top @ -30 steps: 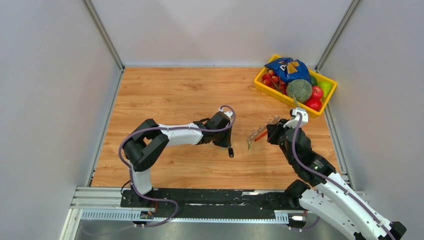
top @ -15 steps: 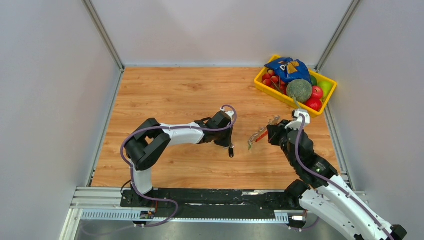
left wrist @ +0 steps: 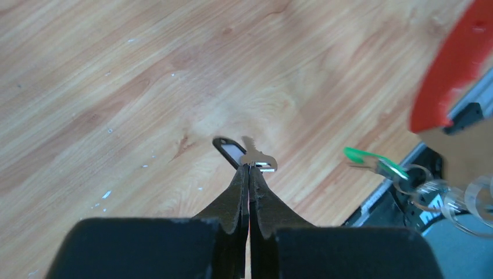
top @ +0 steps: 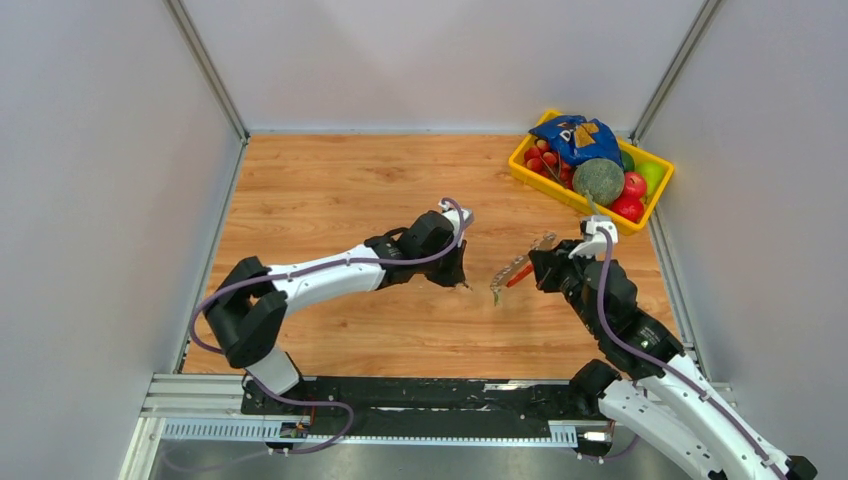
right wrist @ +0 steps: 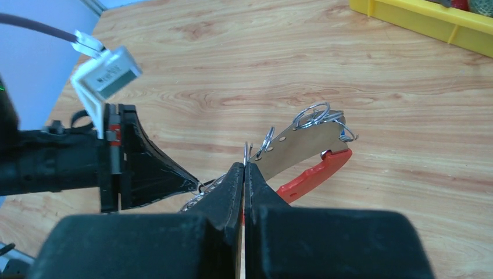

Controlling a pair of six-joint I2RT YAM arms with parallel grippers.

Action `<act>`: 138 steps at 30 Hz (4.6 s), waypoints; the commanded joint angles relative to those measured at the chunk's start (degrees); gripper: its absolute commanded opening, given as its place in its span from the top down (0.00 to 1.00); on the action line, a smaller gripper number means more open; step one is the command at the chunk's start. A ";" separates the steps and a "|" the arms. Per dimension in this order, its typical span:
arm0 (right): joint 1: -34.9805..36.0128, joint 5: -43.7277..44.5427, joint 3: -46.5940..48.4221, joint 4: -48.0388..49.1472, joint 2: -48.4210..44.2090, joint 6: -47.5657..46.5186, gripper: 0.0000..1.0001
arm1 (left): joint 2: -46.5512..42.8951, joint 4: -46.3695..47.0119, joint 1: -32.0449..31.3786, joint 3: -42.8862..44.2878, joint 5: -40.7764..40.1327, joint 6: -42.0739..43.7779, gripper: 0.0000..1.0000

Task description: Put the keys on the keyring

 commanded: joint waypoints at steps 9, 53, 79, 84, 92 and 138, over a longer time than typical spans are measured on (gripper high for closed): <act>-0.16 -16.45 13.62 -5.62 4.47 -12.47 1.00 | -15.65 -11.46 -4.10 2.53 -6.61 13.48 1.00; 6.64 -76.81 29.60 -6.11 25.17 -26.85 1.00 | -47.75 -4.99 -9.52 -4.64 13.96 26.21 1.00; 10.14 -68.26 34.84 -9.17 23.72 -26.78 1.00 | -50.10 -13.06 -9.72 -2.01 14.26 28.43 1.00; 10.15 -67.49 33.98 -9.24 24.50 -26.93 1.00 | -50.87 -12.08 -9.72 -1.43 15.80 27.75 1.00; 10.82 -67.04 33.38 -8.31 25.34 -26.79 1.00 | -49.77 -9.34 -9.76 -1.11 18.72 26.90 1.00; 12.94 -62.17 31.48 -3.84 24.86 -22.54 1.00 | -48.59 -7.11 -9.80 -1.35 21.46 28.17 1.00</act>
